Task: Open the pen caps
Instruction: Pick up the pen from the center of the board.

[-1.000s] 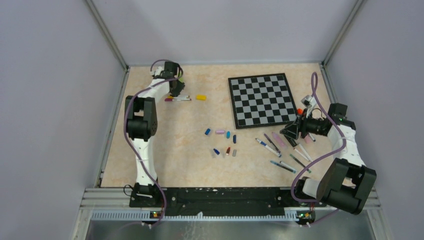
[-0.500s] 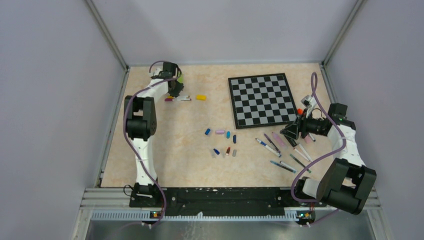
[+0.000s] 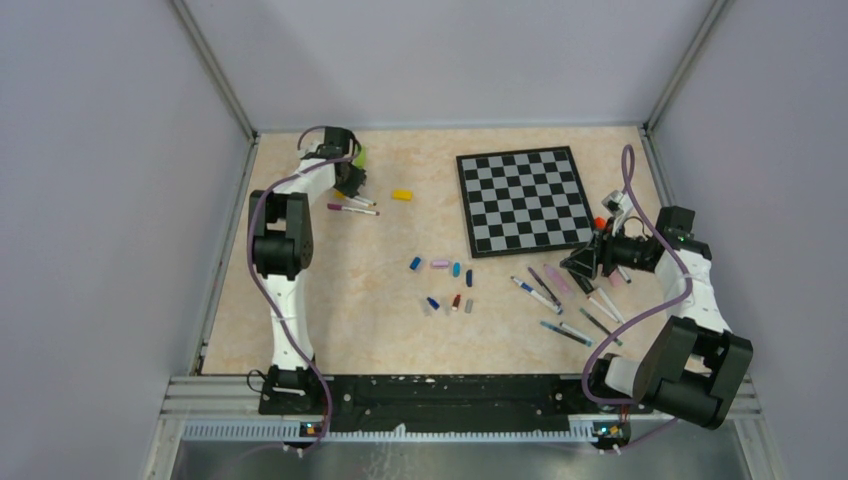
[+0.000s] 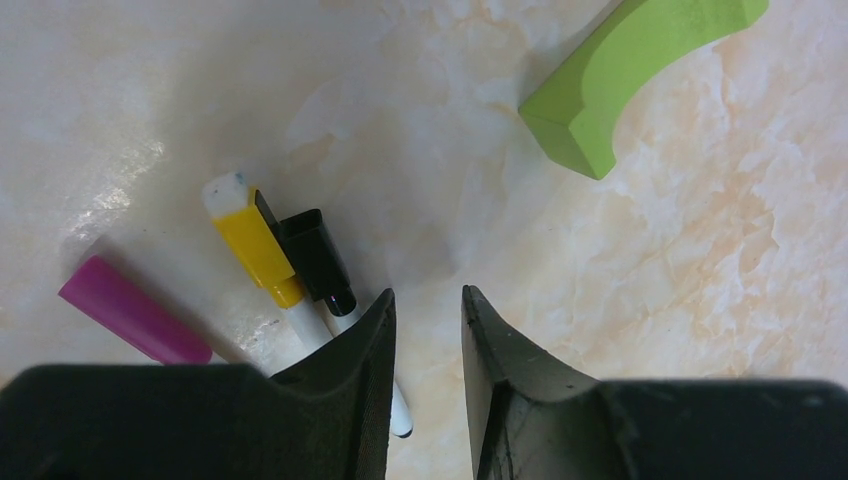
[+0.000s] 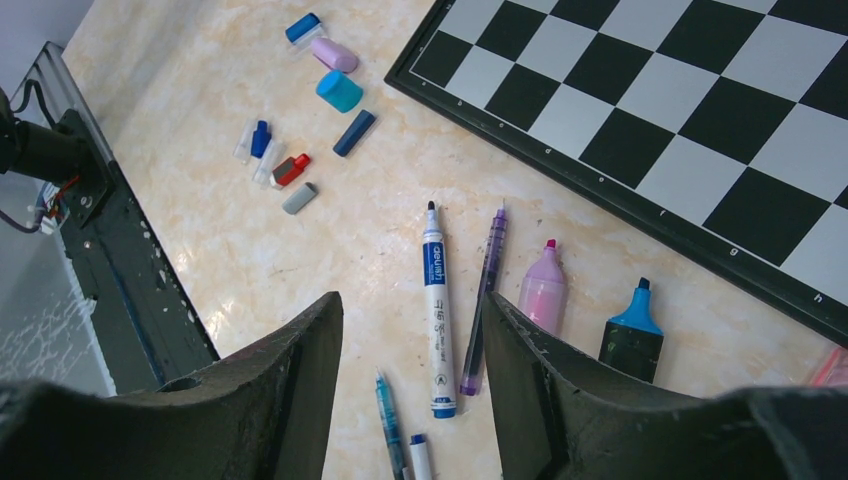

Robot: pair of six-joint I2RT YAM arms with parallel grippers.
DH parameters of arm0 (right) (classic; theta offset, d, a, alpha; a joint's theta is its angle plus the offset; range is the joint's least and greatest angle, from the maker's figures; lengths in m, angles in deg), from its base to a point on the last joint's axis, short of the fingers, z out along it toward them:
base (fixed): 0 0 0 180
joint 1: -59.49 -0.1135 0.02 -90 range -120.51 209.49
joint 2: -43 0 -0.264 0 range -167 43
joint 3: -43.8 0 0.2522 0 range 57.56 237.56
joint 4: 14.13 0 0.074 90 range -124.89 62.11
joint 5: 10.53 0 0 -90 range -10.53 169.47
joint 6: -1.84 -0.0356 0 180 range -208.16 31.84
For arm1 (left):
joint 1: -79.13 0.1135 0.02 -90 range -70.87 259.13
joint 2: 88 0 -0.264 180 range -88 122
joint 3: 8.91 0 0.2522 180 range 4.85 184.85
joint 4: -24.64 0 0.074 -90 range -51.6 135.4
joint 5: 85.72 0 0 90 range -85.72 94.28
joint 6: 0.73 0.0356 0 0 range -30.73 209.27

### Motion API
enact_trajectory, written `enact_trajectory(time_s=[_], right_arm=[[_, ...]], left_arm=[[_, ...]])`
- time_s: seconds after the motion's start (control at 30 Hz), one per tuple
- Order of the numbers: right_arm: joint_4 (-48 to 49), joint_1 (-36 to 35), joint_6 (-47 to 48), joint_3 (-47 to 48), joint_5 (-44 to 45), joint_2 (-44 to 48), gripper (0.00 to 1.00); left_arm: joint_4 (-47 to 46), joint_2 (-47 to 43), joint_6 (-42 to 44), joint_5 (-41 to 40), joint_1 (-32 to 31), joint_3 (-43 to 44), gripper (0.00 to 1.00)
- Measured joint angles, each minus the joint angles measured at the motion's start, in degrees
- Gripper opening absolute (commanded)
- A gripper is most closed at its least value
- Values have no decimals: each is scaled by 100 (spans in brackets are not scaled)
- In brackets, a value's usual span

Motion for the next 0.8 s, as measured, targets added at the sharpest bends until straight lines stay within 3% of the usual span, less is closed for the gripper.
enact_trajectory(time_s=[0.8], right_arm=[[9,-20,0,0,2,0,53]], left_arm=[[160,-7,535,92,81,81,41]])
